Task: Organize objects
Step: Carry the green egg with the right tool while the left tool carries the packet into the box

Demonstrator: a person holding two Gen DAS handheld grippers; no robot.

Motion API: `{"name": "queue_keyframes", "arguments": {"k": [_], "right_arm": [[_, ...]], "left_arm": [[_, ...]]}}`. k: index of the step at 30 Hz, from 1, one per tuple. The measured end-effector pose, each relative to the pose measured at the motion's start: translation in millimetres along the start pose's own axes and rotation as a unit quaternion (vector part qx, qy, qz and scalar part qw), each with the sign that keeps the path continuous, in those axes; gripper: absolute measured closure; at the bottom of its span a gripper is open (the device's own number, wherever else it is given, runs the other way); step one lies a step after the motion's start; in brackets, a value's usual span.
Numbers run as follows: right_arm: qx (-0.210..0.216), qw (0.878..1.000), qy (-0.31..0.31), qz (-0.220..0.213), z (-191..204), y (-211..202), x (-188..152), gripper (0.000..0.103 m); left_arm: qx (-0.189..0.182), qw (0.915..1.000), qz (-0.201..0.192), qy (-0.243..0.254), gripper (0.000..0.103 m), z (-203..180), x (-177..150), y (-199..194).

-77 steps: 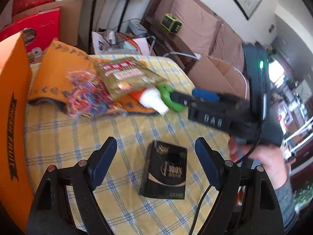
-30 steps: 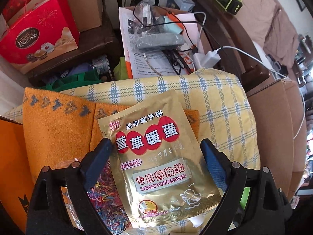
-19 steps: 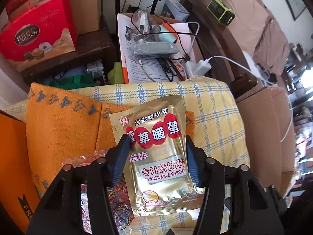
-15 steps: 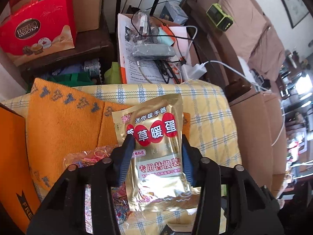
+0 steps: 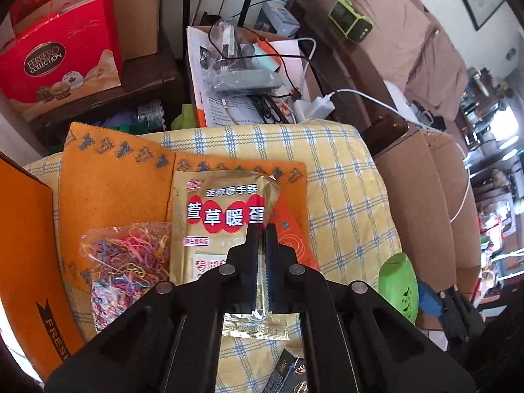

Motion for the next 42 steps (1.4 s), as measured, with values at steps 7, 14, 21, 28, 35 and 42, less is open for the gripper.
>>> {"name": "queue_keyframes", "arguments": {"k": [7,14,21,28,35,42], "right_arm": [[0.001,1.000,-0.003,-0.002,3.9,-2.3,1.9,0.057],[0.004,1.000,-0.015,-0.020,20.2,-17.4,14.1,0.057],[0.016,0.999,-0.029,-0.035,48.3,-36.9,29.3,0.057],[0.050,0.996,-0.054,-0.045,90.1,-56.6,40.2,0.057],[0.089,0.992,-0.079,-0.045,138.7,-60.7,42.2,0.057],[0.134,0.983,-0.119,-0.030,198.6,-56.5,34.6,0.057]], "left_arm": [[-0.010,0.9985,-0.053,0.008,0.103,-7.1,-1.8,-42.6],[-0.029,0.9956,-0.089,0.005,0.103,0.4,-4.1,-91.0],[-0.049,0.9923,-0.113,-0.010,0.103,21.1,-16.5,-133.8],[-0.065,0.9867,-0.147,-0.023,0.103,48.7,-37.2,-189.1],[-0.045,0.9811,-0.184,-0.041,0.103,88.5,-55.9,-243.3],[-0.005,0.9766,-0.206,-0.062,0.103,136.0,-78.4,-281.1]]}}
Point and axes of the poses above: each gripper's, at about its wrist camera, not at the fingertips, and y roughly the way its jaws point, z to its left, x to its top, the point moved 3 cm from there along y, roughly the way its jaws point, and after that the axes turned 2 degrees about y, right-handed, at the moved point
